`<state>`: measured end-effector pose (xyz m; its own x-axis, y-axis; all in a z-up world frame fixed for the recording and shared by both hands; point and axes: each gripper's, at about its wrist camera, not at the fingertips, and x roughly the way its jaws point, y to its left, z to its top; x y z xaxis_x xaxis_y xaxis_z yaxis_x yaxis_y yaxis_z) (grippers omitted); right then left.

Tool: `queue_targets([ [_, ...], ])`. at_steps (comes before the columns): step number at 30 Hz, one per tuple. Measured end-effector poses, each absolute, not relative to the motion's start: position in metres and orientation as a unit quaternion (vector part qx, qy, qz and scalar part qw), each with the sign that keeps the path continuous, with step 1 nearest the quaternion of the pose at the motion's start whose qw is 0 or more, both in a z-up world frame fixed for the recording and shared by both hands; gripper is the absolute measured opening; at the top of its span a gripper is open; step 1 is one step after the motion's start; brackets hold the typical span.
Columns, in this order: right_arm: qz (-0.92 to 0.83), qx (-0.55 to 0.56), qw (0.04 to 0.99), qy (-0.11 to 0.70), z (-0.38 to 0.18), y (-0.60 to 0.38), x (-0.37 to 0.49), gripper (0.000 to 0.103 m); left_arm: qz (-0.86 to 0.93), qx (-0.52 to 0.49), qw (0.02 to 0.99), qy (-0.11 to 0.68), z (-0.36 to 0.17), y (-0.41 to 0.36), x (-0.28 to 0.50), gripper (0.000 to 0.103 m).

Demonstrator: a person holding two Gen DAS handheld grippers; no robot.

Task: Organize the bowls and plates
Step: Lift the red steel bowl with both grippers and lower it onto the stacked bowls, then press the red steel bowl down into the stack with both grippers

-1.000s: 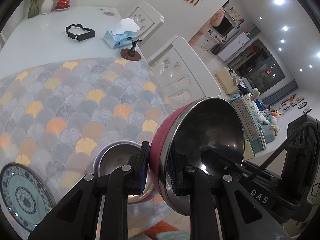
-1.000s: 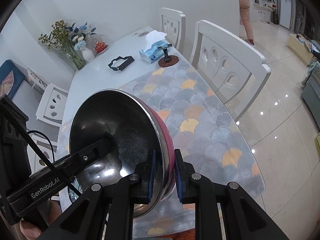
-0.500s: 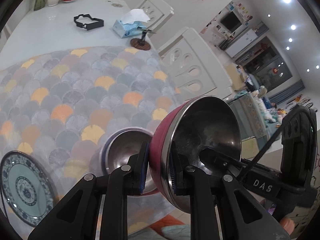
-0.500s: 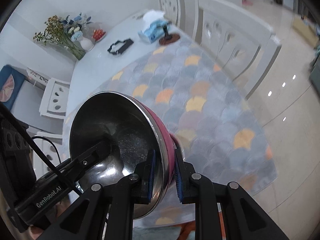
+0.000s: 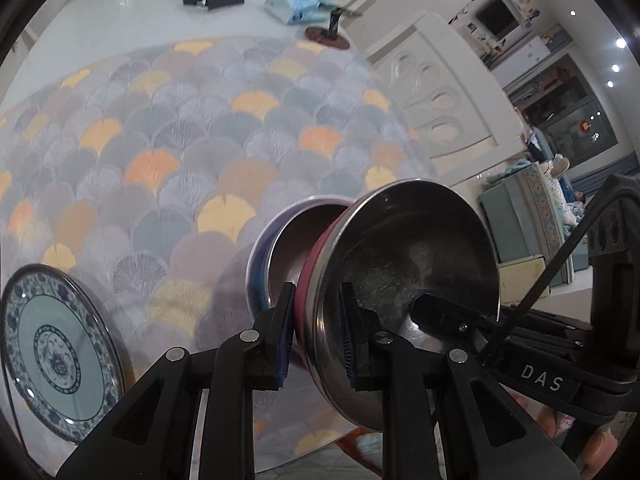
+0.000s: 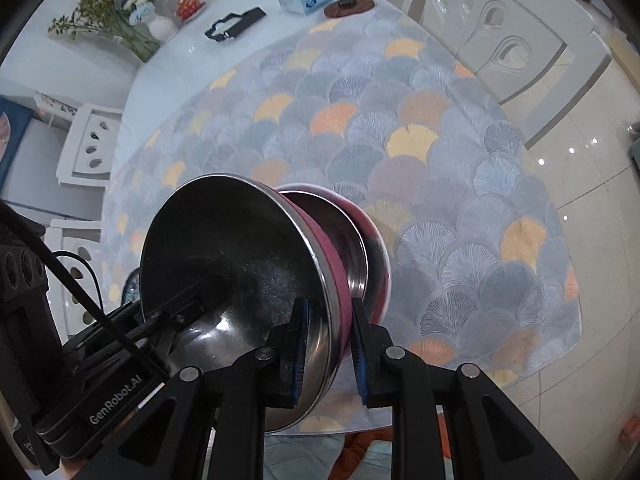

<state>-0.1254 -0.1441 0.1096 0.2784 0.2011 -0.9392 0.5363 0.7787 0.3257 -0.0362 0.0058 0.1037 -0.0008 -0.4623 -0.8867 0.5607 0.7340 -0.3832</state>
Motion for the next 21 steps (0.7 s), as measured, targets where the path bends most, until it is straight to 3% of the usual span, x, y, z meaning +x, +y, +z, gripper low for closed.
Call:
queue_targets([
  [21,-0.111,0.301,0.740,0.591,0.101,-0.155,-0.117,0.020,-0.359,0.051,0.701,0.614,0.091,-0.001,-0.028,0.020],
])
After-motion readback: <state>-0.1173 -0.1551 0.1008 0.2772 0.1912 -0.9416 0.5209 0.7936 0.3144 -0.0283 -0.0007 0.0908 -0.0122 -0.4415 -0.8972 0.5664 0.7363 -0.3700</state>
